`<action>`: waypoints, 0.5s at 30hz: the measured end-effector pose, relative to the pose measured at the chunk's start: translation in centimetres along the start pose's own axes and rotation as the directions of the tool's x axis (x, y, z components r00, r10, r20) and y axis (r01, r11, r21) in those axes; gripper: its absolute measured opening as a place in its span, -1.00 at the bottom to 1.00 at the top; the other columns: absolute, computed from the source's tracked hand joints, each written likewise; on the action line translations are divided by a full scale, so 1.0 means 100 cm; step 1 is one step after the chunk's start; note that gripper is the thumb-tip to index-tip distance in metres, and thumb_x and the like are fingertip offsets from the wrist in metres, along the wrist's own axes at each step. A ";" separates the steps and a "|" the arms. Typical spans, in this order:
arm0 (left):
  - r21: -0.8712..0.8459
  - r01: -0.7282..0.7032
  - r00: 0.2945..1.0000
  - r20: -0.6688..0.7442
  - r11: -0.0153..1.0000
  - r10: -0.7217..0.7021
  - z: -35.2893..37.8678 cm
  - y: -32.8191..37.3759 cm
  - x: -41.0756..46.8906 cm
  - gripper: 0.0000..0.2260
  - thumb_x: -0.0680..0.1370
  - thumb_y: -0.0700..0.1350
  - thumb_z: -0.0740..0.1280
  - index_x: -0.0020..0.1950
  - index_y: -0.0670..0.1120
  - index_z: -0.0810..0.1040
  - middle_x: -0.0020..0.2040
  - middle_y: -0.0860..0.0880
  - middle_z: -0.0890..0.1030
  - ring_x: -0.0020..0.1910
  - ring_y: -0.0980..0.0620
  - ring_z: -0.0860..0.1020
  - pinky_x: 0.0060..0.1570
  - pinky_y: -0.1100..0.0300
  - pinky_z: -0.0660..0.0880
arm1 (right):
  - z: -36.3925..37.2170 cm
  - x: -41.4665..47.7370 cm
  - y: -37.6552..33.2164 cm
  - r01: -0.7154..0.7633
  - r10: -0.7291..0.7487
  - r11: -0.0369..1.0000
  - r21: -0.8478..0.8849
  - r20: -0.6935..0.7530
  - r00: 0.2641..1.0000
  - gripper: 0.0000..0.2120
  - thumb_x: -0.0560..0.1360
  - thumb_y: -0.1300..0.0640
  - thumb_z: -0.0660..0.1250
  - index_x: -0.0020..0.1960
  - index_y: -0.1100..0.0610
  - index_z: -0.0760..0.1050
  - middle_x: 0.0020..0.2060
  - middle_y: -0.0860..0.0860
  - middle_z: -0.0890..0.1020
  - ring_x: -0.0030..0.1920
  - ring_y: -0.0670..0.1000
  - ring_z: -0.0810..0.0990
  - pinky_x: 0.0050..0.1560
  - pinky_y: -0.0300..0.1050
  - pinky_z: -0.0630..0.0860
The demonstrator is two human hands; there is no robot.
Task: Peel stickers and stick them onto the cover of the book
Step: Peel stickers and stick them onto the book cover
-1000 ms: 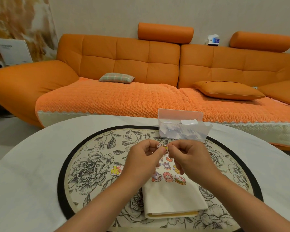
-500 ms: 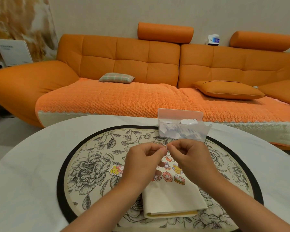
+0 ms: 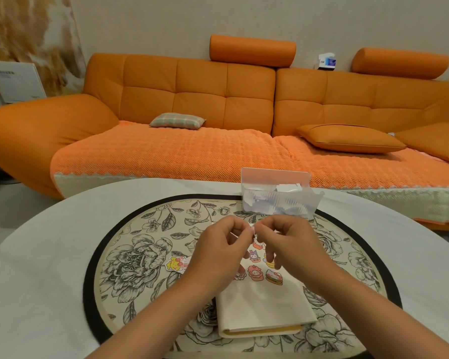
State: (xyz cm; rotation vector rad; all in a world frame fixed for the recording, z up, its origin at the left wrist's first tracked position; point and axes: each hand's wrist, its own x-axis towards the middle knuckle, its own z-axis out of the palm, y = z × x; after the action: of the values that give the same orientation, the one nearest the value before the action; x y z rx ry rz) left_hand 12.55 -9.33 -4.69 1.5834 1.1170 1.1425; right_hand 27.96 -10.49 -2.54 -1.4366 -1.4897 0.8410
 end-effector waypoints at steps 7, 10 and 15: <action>0.007 0.005 0.995 0.099 1.000 -0.006 -0.009 -0.004 0.008 -0.84 0.63 -0.05 0.31 -0.15 0.07 0.53 -0.30 -0.02 0.59 -0.44 -0.01 0.56 -0.37 -0.03 0.57 | 0.000 0.002 0.002 -0.071 0.061 0.975 0.210 0.053 0.997 -0.89 0.52 0.15 0.44 -0.14 0.13 0.71 -0.22 0.11 0.70 -0.41 0.01 0.53 -0.43 -0.11 0.47; 0.029 -0.010 0.995 0.096 1.000 0.007 -0.011 -0.004 0.010 -0.86 0.62 -0.08 0.30 -0.15 0.04 0.53 -0.27 -0.11 0.60 -0.32 -0.01 0.58 -0.32 -0.12 0.63 | 0.002 0.004 0.005 -0.112 0.103 0.966 0.233 0.048 0.993 -0.87 0.55 0.16 0.41 -0.12 0.18 0.69 -0.23 0.08 0.68 -0.42 0.01 0.53 -0.45 -0.12 0.46; 0.168 -0.027 0.997 0.077 0.985 0.014 -0.022 -0.007 0.018 -0.87 0.61 -0.10 0.23 -0.14 0.01 0.47 -0.32 0.05 0.55 -0.33 0.05 0.54 -0.25 -0.11 0.58 | 0.005 0.011 0.012 -0.158 0.168 0.963 0.217 -0.028 0.985 -0.85 0.56 0.12 0.41 -0.09 0.20 0.65 -0.28 0.03 0.63 -0.45 0.01 0.50 -0.46 -0.12 0.45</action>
State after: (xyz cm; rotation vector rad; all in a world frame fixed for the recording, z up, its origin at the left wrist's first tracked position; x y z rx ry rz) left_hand 10.59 -7.12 -4.55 1.7574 1.1752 1.0139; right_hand 28.01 -9.26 -3.74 -1.4199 -1.2173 1.0295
